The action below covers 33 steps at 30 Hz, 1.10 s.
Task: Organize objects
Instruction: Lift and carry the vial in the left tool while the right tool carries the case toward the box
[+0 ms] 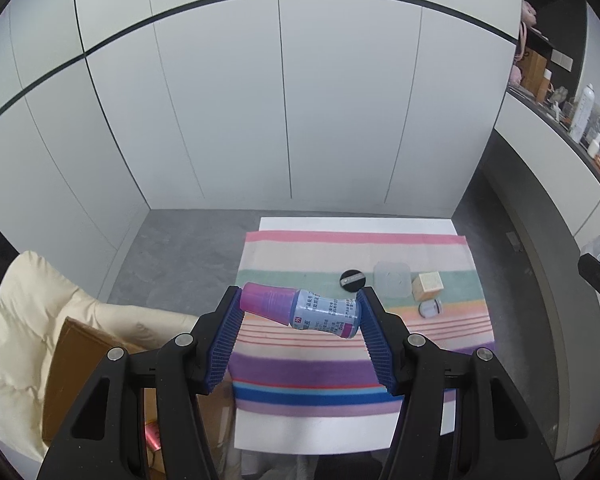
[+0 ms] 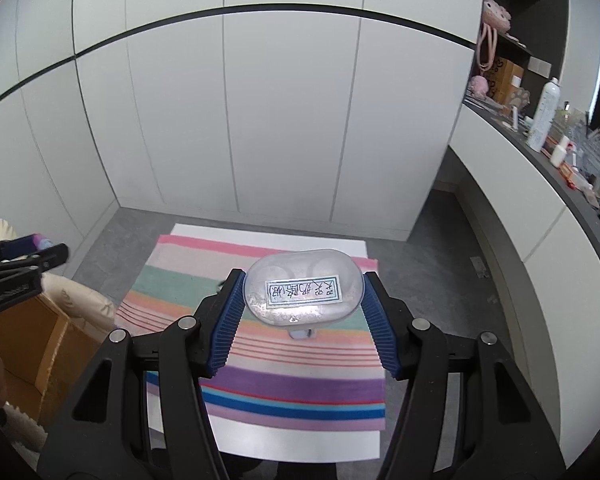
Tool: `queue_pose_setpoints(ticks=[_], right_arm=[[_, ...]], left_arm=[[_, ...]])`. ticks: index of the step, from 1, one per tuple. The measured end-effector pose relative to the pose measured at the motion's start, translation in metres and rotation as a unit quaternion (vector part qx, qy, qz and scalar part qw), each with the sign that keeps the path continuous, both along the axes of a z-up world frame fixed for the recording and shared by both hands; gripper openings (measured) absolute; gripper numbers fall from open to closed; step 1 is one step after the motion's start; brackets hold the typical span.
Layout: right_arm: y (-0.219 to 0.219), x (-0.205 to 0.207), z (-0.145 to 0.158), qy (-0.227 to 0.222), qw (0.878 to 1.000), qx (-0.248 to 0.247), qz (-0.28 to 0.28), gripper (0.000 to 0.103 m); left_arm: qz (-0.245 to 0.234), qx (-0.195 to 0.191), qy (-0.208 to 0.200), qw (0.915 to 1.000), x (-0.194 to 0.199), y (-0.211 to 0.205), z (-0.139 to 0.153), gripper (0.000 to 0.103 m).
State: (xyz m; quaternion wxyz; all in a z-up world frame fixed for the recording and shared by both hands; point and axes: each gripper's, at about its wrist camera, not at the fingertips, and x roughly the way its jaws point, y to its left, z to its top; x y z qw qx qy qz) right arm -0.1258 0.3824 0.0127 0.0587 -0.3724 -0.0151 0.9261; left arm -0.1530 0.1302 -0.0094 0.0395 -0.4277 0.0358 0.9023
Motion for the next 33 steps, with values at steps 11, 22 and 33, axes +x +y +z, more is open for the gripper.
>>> queue_pose_setpoints(ticks=[11,22,33], right_arm=[[-0.001,0.074,0.002,0.004,0.999,-0.032,0.007,0.061],[-0.006,0.143,-0.02,-0.025,0.999,-0.025,-0.011,0.061],[-0.002,0.185,-0.041,-0.052,0.997,-0.052,-0.01,0.061]], left_arm=[[-0.014,0.025,0.007,0.9996,0.083,-0.017,-0.002,0.059],[-0.02,0.017,0.007,0.9996,0.147,-0.03,-0.006,0.059],[-0.055,0.017,-0.022,0.9981,0.17,-0.023,-0.015,0.059]])
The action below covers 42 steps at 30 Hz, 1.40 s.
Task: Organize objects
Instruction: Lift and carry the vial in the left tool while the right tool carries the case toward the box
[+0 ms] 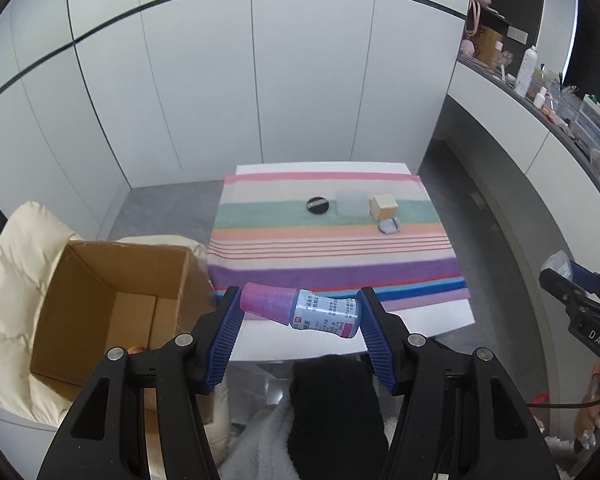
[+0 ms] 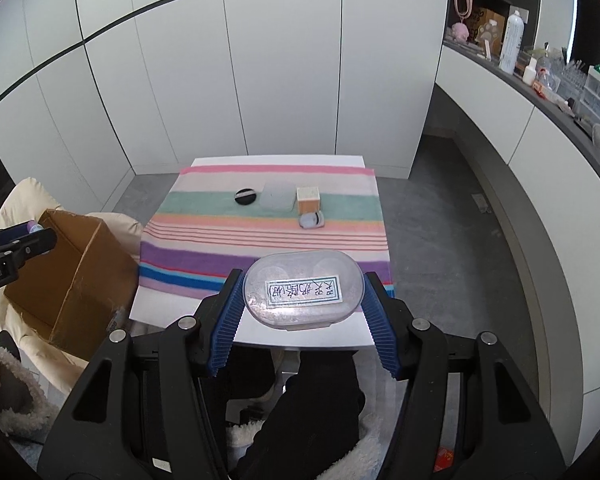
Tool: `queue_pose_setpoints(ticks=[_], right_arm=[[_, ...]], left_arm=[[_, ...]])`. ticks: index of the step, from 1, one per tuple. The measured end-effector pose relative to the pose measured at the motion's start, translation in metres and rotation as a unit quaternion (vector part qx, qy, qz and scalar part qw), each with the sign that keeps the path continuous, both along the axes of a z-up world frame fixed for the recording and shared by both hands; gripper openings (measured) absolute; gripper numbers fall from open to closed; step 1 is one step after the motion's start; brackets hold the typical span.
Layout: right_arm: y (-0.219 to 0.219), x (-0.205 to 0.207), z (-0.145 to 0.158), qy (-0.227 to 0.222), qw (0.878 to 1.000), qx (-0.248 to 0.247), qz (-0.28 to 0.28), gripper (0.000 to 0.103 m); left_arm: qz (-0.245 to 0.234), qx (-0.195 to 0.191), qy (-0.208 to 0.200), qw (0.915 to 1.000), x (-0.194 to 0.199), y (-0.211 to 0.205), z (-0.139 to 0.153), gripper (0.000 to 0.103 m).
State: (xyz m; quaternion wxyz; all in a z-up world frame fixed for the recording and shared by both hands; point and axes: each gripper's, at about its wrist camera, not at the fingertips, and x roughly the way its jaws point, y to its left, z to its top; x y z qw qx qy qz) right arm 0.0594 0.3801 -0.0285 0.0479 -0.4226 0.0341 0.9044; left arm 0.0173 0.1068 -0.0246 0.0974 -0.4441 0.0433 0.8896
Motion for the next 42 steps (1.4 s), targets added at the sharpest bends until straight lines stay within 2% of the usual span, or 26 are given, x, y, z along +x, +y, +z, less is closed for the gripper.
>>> queue_pose_setpoints(ticks=[9,18,25,32,37,42], right_arm=[[-0.006,-0.003,-0.007,-0.011,1.0,0.001,-0.001,0.061],[-0.043,-0.016,-0.012,-0.019,0.999,0.004,0.045,0.061],[-0.102,-0.031,-0.019,-0.024,0.993,0.008,0.119,0.061],[-0.174,-0.041,-0.028,-0.031,0.98,0.001,0.194,0.061],[-0.234,-0.048,-0.035,-0.037,0.968,0.0,0.247,0.061],[-0.29,-0.044,-0.04,-0.041,0.952,0.0,0.304,0.061]], left_arm=[[0.029,-0.001,-0.006,0.9996,-0.008,-0.024,-0.009,0.059],[0.07,-0.005,-0.01,0.9975,-0.002,-0.064,-0.016,0.059],[0.124,-0.005,-0.02,0.9921,0.007,-0.117,-0.027,0.059],[0.181,-0.001,-0.036,0.9828,0.021,-0.179,-0.043,0.059],[0.226,-0.005,-0.035,0.9736,0.04,-0.221,-0.05,0.059],[0.251,-0.001,-0.048,0.9669,0.047,-0.248,-0.06,0.059]])
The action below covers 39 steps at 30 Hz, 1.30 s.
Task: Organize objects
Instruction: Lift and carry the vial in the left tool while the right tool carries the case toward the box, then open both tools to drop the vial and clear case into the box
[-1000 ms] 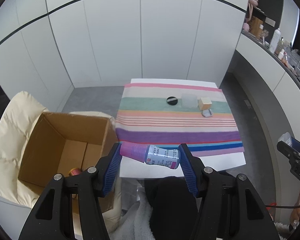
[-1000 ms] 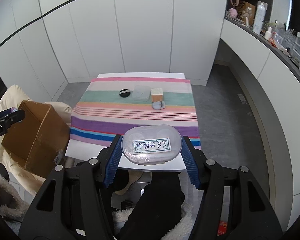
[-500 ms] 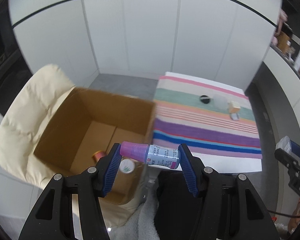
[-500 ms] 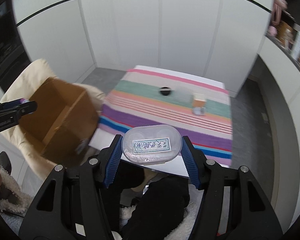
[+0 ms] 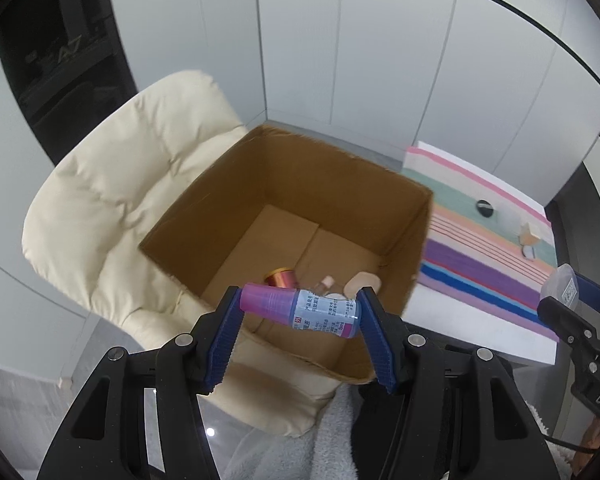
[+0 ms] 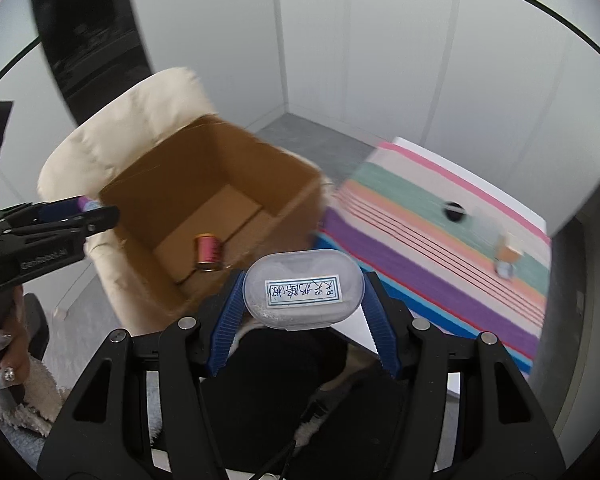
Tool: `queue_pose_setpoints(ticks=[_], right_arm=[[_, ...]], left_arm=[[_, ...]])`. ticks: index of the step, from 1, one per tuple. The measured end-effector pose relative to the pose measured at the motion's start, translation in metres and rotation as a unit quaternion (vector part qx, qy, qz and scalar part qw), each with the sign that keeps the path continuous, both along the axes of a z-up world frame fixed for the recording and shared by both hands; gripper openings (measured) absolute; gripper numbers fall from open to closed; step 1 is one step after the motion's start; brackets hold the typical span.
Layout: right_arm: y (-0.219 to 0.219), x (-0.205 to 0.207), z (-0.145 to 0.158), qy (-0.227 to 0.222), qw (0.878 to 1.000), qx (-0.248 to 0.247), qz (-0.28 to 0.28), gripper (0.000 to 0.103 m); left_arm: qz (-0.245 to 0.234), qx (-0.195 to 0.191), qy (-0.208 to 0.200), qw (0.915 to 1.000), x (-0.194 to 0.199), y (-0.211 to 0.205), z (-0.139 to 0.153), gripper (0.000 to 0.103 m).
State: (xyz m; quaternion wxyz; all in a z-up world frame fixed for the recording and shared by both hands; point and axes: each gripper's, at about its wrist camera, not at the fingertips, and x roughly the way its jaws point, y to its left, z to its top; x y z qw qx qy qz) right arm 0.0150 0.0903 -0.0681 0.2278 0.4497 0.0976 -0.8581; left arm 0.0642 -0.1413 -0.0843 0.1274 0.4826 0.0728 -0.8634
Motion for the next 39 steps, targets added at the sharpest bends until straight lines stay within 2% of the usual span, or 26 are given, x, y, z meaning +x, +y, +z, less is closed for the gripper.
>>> queue_pose_setpoints(ticks=[6,13,24,29,30,31,32,33,34,35,36,37,39], right_arm=[[-0.031,-0.009,-0.01,-0.006,1.0,0.002,0.015,0.061],[-0.049,-0.032,-0.024,-0.02,0.999,0.018,0.023,0.061],[-0.102,-0.072,-0.055,-0.04,0.997,0.026,0.065,0.061],[-0.124,-0.09,-0.069,-0.045,0.996,0.031,0.072,0.061],[-0.127,-0.094,-0.071,-0.047,0.996,0.03,0.072,0.061],[-0.131,-0.097,-0.075,-0.05,0.996,0.027,0.073,0.061],[-0.134,-0.1,-0.076,-0.051,0.996,0.023,0.077,0.061],[-0.136,-0.101,-0.078,-0.051,0.995,0.018,0.081,0.061],[-0.139,-0.102,-0.079,-0.049,0.995,0.014,0.082,0.064],[-0.14,-0.103,-0.08,-0.045,0.996,0.014,0.076,0.079],[-0.14,-0.104,-0.081,-0.042,0.997,0.018,0.068,0.096],[-0.14,-0.104,-0.082,-0.037,0.997,0.021,0.061,0.101],[-0.139,-0.105,-0.082,-0.032,0.998,0.021,0.059,0.102]], left_arm=[[0.001,-0.003,0.002,1.0,-0.01,-0.006,-0.007,0.059],[0.01,0.01,-0.029,0.9995,-0.03,-0.022,-0.029,0.059],[0.041,-0.017,-0.044,0.998,-0.066,-0.053,-0.046,0.059],[0.056,-0.042,-0.033,0.997,-0.076,-0.068,-0.046,0.059],[0.053,-0.037,-0.027,0.9976,-0.076,-0.069,-0.046,0.06],[0.041,-0.015,-0.016,0.9989,-0.075,-0.071,-0.044,0.061],[0.036,0.0,-0.011,0.9993,-0.075,-0.072,-0.043,0.067],[0.036,0.008,-0.009,0.9993,-0.074,-0.072,-0.042,0.08],[0.036,0.012,-0.006,0.9993,-0.073,-0.071,-0.04,0.089],[0.033,0.008,-0.003,0.9994,-0.073,-0.069,-0.039,0.101],[0.031,0.001,-0.001,0.9995,-0.072,-0.067,-0.038,0.101],[0.027,-0.004,0.0,0.9996,-0.072,-0.065,-0.037,0.101],[0.018,-0.002,0.001,0.9998,-0.072,-0.062,-0.037,0.101]])
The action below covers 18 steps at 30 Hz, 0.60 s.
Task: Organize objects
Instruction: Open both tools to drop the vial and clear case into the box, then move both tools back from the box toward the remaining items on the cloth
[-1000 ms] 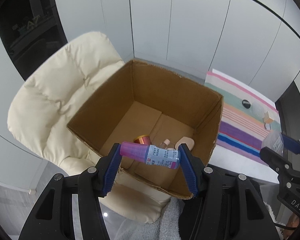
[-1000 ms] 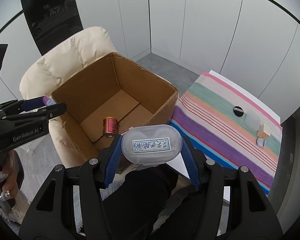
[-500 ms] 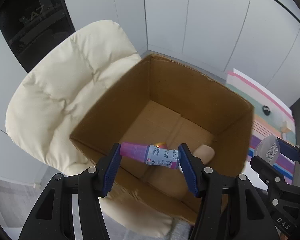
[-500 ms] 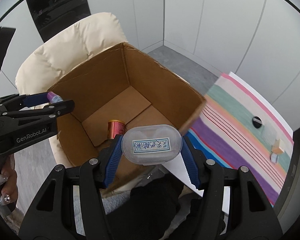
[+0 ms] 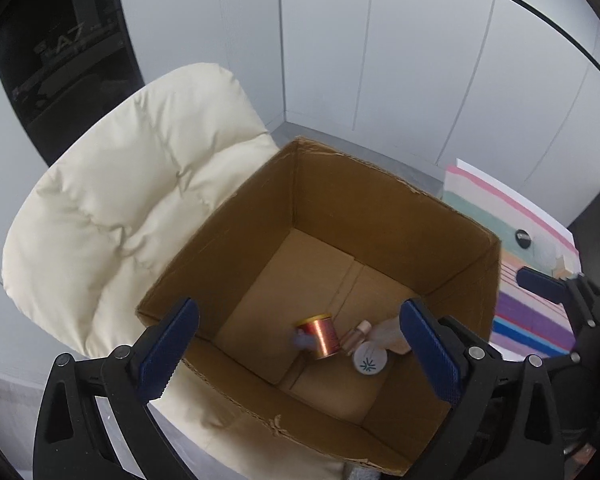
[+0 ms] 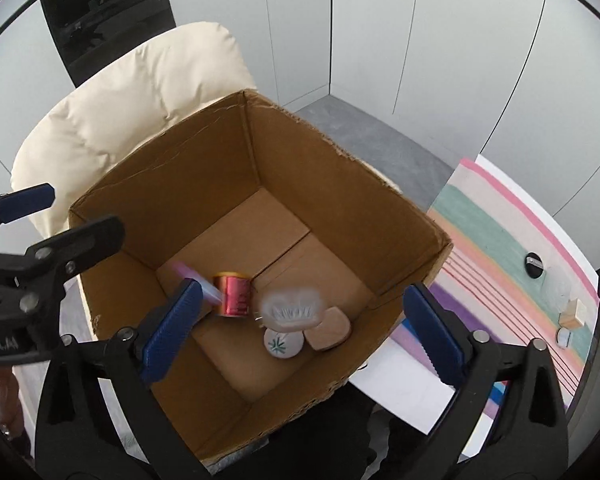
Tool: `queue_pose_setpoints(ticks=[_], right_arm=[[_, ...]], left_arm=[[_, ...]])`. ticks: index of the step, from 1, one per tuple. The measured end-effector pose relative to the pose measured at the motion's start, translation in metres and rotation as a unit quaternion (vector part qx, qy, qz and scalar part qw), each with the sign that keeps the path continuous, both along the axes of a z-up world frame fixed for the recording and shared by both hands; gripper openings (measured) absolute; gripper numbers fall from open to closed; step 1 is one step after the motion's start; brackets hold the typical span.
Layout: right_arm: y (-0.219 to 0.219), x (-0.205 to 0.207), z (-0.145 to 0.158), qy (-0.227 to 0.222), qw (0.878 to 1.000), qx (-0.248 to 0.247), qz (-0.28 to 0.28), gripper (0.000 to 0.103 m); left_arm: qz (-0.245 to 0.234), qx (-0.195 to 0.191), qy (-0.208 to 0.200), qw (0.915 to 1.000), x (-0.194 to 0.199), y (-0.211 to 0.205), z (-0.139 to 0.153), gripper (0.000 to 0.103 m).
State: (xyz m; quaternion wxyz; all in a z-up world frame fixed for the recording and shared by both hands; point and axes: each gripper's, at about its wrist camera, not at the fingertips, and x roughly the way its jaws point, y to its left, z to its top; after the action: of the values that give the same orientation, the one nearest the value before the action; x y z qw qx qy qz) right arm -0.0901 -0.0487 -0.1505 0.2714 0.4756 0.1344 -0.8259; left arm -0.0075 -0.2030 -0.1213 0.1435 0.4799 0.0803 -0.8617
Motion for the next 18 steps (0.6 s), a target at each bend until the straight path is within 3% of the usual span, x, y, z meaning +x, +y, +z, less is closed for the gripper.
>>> queue_pose_setpoints(ticks=[6,13,18], right_arm=[[0.004,-0.003,-0.001,-0.022,1.0,-0.016,-0.007,0.102],[0.013,-0.001,0.006,-0.015,1.0,-0.016,-0.021,0.102],[0.018,0.002,0.012,-0.009,1.0,-0.012,-0.024,0.102]], left_arm=[[0.004,0.013,-0.002,0.9999,0.001,-0.004,-0.001,0.101],[0.015,-0.001,-0.006,0.9999,0.003,-0.003,-0.001,0.101],[0.015,0.01,-0.009,0.9998,0.006,-0.001,-0.002,0.101]])
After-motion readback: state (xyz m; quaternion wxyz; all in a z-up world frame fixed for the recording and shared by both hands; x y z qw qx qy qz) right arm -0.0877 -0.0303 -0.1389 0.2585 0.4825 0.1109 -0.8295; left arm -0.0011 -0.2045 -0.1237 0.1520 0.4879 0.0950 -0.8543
